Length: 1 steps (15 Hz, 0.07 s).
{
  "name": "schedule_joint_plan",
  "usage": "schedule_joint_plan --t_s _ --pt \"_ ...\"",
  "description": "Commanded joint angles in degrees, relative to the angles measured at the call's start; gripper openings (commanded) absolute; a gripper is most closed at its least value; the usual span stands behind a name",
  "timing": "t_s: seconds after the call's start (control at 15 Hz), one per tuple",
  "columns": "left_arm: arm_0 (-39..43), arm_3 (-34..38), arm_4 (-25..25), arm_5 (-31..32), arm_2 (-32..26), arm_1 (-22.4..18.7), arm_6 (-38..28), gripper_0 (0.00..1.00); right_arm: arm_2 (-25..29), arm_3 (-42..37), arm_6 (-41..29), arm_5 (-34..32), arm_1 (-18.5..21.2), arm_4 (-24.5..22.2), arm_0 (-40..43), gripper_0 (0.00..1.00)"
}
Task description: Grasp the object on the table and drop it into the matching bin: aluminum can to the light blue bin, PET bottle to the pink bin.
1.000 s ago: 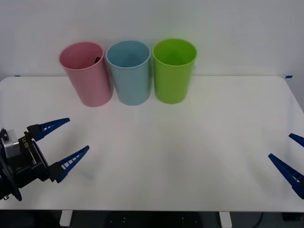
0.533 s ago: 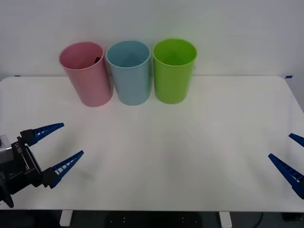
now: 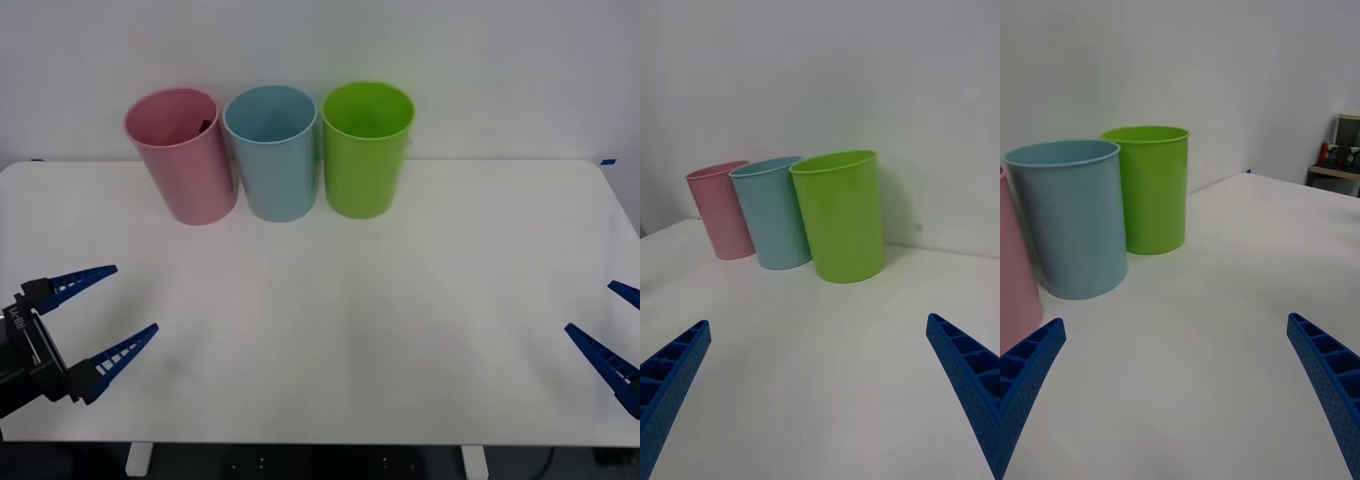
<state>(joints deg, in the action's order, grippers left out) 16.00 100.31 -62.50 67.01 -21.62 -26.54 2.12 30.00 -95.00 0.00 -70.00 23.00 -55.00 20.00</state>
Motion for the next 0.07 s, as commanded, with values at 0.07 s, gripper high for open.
schedule_joint_plan --t_s 0.07 --pt "0.0 -0.02 0.01 -0.04 0.0 -0.01 -0.01 1.0 0.0 0.0 0.0 0.0 0.0 0.0 0.0 1.0"
